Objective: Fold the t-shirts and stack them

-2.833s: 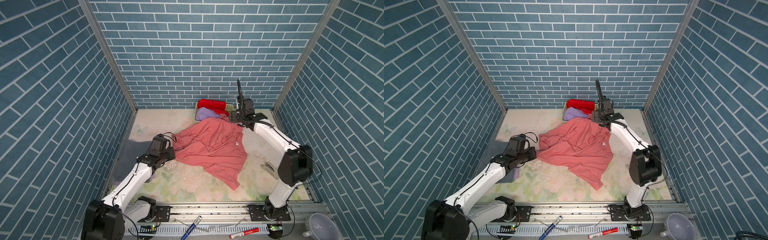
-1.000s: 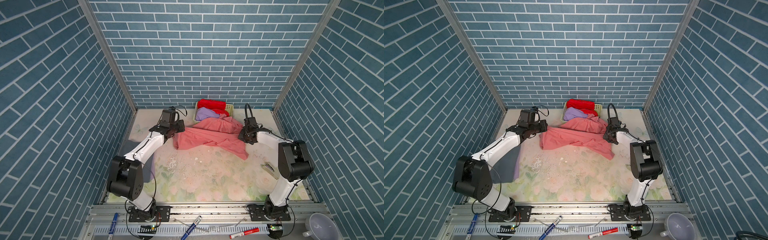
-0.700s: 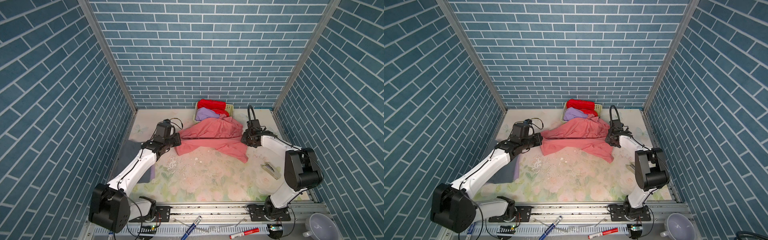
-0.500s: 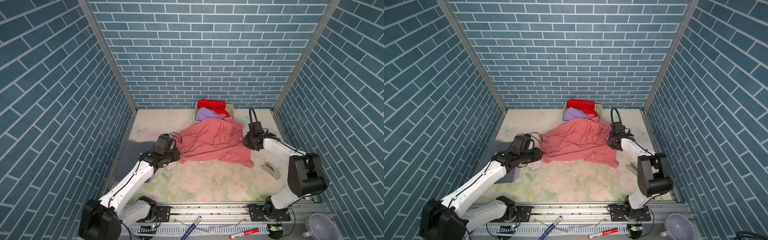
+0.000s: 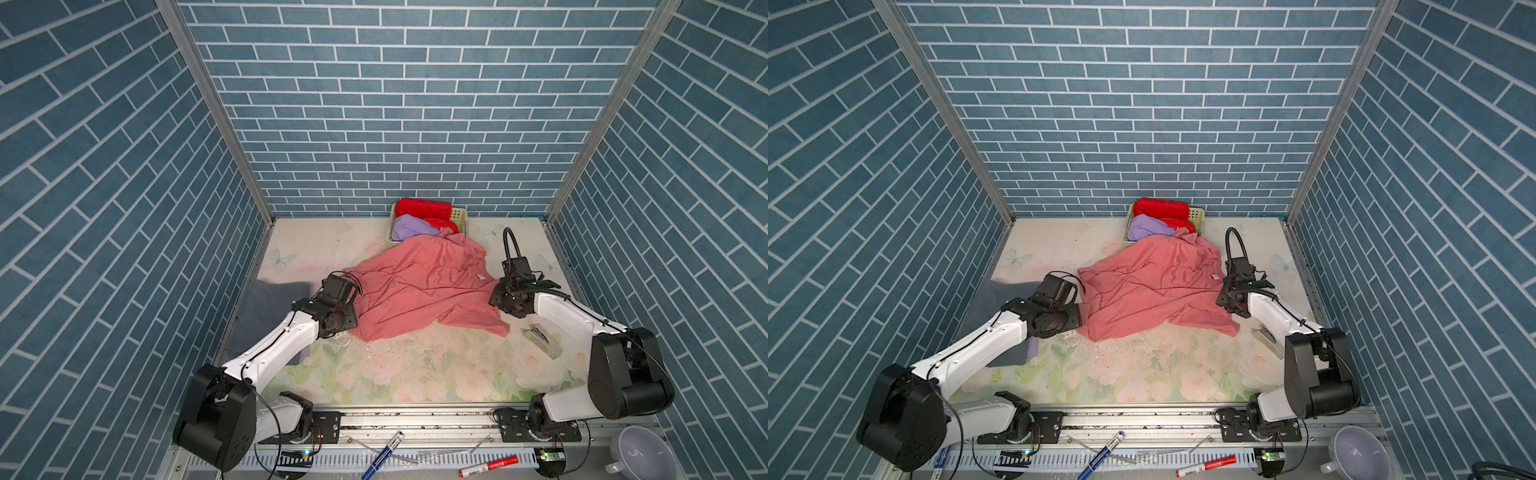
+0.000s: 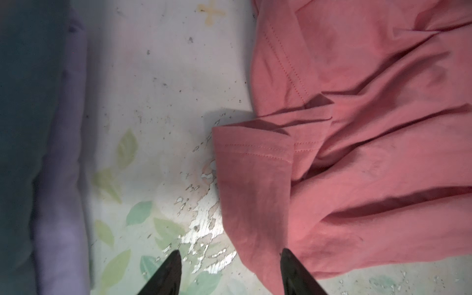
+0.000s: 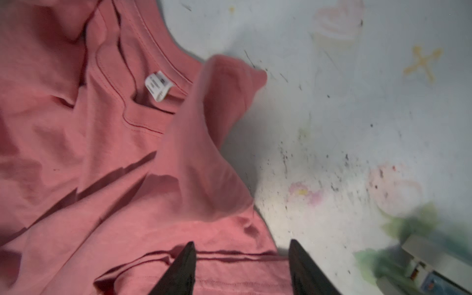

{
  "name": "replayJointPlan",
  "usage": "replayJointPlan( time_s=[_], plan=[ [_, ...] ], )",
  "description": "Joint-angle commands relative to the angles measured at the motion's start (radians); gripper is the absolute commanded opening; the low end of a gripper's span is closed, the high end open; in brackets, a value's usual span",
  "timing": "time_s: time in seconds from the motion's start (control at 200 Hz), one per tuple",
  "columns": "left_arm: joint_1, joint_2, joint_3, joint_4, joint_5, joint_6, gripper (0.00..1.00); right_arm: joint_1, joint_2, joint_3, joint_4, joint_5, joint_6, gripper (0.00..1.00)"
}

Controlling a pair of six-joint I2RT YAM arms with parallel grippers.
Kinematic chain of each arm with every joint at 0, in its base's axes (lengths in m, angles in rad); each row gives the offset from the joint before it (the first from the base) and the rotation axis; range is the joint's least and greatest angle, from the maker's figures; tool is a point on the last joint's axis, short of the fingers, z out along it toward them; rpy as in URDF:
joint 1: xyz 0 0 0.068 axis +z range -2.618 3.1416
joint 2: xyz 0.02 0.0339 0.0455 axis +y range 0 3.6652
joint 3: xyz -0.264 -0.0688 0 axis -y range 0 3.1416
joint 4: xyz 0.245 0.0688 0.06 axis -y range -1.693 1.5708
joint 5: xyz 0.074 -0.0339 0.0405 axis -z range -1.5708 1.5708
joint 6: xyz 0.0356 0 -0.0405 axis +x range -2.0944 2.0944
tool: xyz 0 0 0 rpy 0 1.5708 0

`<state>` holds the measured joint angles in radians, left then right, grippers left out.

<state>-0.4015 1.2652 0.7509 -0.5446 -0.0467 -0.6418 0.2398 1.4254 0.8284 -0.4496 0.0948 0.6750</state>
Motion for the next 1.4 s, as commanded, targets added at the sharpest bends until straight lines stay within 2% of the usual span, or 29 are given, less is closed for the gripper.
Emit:
replayJointPlan(
  time_s=[0.0, 0.19, 0.31, 0.39, 0.565, 0.7, 0.82, 1.0, 1.22, 1.395],
  plan=[
    [0.007, 0.031, -0.003, 0.128, 0.043, 0.024, 0.65, -0.004, -0.044, -0.071, -0.049, 0.023, 0.056, 0.64],
    [0.007, 0.152, 0.036, 0.203, 0.090, 0.039, 0.63, -0.003, -0.051, -0.087, 0.002, 0.036, 0.045, 0.66],
    [0.006, 0.225, 0.053, 0.212, 0.074, 0.043, 0.60, -0.001, 0.016, -0.023, -0.040, 0.017, 0.042, 0.66],
    [0.005, 0.249, 0.049, 0.217, 0.053, 0.036, 0.57, 0.001, 0.023, -0.038, -0.072, 0.001, 0.073, 0.67],
    [0.005, 0.263, 0.025, 0.245, 0.047, 0.029, 0.42, 0.005, -0.062, -0.156, -0.019, 0.020, 0.109, 0.67],
    [0.006, 0.273, 0.028, 0.221, 0.060, 0.041, 0.34, 0.004, -0.098, -0.126, 0.099, 0.003, 0.078, 0.67],
    [0.004, 0.277, -0.007, 0.221, 0.079, 0.036, 0.31, 0.004, -0.029, 0.044, 0.194, 0.010, -0.021, 0.68],
    [0.002, 0.260, -0.048, 0.230, 0.087, 0.017, 0.28, -0.004, 0.243, 0.422, 0.294, 0.032, -0.162, 0.74],
    [-0.003, 0.222, -0.050, 0.247, 0.089, -0.001, 0.28, -0.025, 0.594, 0.829, 0.301, -0.050, -0.174, 0.73],
    [-0.005, 0.207, -0.049, 0.241, 0.086, -0.010, 0.28, -0.026, 0.748, 0.990, 0.260, -0.103, -0.207, 0.72]
  ],
)
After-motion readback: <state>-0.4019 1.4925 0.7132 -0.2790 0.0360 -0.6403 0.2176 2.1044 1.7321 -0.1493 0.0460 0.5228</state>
